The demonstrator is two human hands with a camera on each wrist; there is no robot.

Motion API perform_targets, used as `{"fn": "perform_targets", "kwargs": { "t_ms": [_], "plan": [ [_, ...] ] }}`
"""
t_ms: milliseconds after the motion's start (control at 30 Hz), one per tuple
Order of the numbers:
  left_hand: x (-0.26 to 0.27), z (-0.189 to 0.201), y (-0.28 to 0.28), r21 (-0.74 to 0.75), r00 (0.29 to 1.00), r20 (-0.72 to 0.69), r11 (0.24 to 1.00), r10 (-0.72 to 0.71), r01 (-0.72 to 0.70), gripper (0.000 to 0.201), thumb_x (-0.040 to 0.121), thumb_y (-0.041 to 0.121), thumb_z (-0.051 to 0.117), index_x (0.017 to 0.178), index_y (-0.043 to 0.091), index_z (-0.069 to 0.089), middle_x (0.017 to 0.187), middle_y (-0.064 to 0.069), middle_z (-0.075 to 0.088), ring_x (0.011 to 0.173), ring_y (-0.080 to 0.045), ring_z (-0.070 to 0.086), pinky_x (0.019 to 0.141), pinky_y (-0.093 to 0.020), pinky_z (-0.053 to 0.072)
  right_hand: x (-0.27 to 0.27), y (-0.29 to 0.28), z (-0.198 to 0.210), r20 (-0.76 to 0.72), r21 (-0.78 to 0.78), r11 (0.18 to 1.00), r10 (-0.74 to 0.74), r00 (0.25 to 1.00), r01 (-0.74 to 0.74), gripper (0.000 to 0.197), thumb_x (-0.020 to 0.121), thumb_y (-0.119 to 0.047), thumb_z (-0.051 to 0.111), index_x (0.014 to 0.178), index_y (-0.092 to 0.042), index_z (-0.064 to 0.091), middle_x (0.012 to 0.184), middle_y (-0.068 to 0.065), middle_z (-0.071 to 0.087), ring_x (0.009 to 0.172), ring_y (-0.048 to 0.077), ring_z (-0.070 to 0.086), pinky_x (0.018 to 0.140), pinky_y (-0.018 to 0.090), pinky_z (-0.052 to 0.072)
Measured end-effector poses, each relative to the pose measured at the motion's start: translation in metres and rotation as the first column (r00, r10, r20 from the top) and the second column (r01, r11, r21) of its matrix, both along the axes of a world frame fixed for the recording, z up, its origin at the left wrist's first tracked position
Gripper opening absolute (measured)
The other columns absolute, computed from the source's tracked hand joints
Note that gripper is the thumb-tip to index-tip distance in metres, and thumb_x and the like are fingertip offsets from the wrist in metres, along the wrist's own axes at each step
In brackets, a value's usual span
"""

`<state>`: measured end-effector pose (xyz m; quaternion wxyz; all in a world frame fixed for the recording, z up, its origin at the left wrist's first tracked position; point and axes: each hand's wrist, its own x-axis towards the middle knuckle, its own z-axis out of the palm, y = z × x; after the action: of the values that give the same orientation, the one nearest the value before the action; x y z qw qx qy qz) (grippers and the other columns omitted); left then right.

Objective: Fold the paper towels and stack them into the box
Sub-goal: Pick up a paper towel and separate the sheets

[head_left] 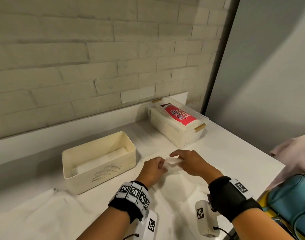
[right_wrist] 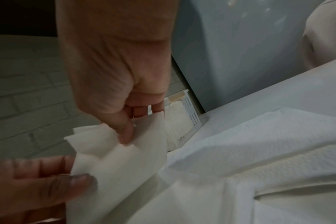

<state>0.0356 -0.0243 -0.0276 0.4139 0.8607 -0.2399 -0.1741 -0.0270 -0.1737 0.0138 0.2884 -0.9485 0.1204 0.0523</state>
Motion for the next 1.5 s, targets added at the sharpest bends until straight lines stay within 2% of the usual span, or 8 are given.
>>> {"fn": "perform_targets", "kwargs": {
  "t_ms": [167,267,400,600,767,967,1133,1500],
  "plan": [
    [0.001,0.004,0.000,-0.052,0.997,-0.078,0.999,0.004,-0.008,0.014,0.085,0.023,0.066,0.077,0.020,0.055,0.073,0.007,0.056,0.068,-0.009,0.050,0.056,-0.008,0.035,0.004,0.000,0.003,0.033,0.046,0.998,-0.047,0.998,0.045,0.036,0.092,-0.006,0.050,0.124,-0.021,0.055,0.110,0.009,0.064,0.086,0.016,0.053,0.066,0.016,0.040],
    [0.004,0.015,-0.001,-0.151,0.995,-0.104,0.989,-0.011,-0.004,0.015,0.081,0.030,0.070,0.085,0.018,0.061,0.080,0.003,0.064,0.073,-0.014,0.059,0.069,-0.025,0.045,0.008,0.006,0.020,0.082,0.066,0.998,-0.026,0.996,0.021,0.036,0.092,-0.008,0.052,0.124,-0.023,0.055,0.111,0.007,0.062,0.096,0.020,0.058,0.078,0.020,0.041],
    [0.012,0.044,0.002,-0.336,0.994,-0.102,0.939,0.039,-0.071,0.023,0.075,0.038,0.073,0.081,0.018,0.064,0.073,0.006,0.060,0.067,-0.013,0.052,0.065,-0.028,0.041,0.010,0.014,0.061,0.186,0.046,0.998,0.038,0.982,-0.047,0.040,0.092,-0.010,0.052,0.128,-0.027,0.051,0.103,0.001,0.058,0.100,0.018,0.056,0.082,0.021,0.041],
    [0.021,0.085,0.015,-0.540,0.978,-0.193,0.823,0.084,-0.177,0.008,0.084,0.017,0.068,0.086,0.025,0.065,0.085,0.005,0.071,0.077,-0.013,0.065,0.074,-0.028,0.053,0.001,0.018,0.099,0.293,-0.035,0.999,0.028,0.956,-0.019,0.052,0.087,-0.014,0.064,0.133,-0.027,0.045,0.105,-0.010,0.052,0.090,0.009,0.048,0.082,0.020,0.037],
    [0.026,0.092,0.027,-0.598,0.954,-0.254,0.749,0.162,-0.286,0.005,0.087,0.015,0.064,0.091,0.017,0.065,0.089,-0.002,0.069,0.074,-0.015,0.065,0.072,-0.030,0.053,-0.012,0.002,0.052,0.038,-0.095,0.995,0.024,0.999,-0.021,0.068,0.077,-0.013,0.075,0.134,-0.026,0.040,0.097,-0.006,0.058,0.078,0.012,0.054,0.073,0.022,0.043],
    [0.025,0.093,0.033,-0.622,0.940,-0.263,0.706,0.217,-0.337,0.012,0.088,0.016,0.063,0.099,0.012,0.064,0.090,-0.001,0.068,0.074,-0.013,0.063,0.069,-0.028,0.051,-0.047,-0.007,-0.026,-0.298,-0.285,0.920,0.181,0.937,-0.268,0.046,0.075,-0.013,0.069,0.117,-0.025,0.056,0.117,-0.002,0.054,0.108,0.017,0.047,0.079,0.019,0.035],
    [0.018,0.084,0.031,-0.593,0.927,-0.288,0.715,0.240,-0.369,0.019,0.088,0.018,0.064,0.104,0.010,0.063,0.098,-0.007,0.068,0.084,-0.021,0.063,0.075,-0.032,0.050,-0.057,-0.005,-0.042,-0.281,-0.273,0.924,0.188,0.941,-0.267,0.047,0.080,-0.005,0.052,0.122,-0.026,0.057,0.125,-0.003,0.050,0.116,0.015,0.045,0.091,0.022,0.039],
    [0.011,0.078,0.030,-0.551,0.935,-0.278,0.761,0.220,-0.343,0.015,0.088,0.016,0.064,0.102,0.010,0.064,0.091,-0.003,0.068,0.077,-0.016,0.063,0.070,-0.027,0.050,-0.048,0.001,-0.041,-0.241,-0.299,0.911,0.214,0.947,-0.282,0.035,0.084,-0.029,0.060,0.118,-0.025,0.061,0.120,-0.004,0.058,0.113,0.015,0.049,0.087,0.022,0.038]
  ]
}}
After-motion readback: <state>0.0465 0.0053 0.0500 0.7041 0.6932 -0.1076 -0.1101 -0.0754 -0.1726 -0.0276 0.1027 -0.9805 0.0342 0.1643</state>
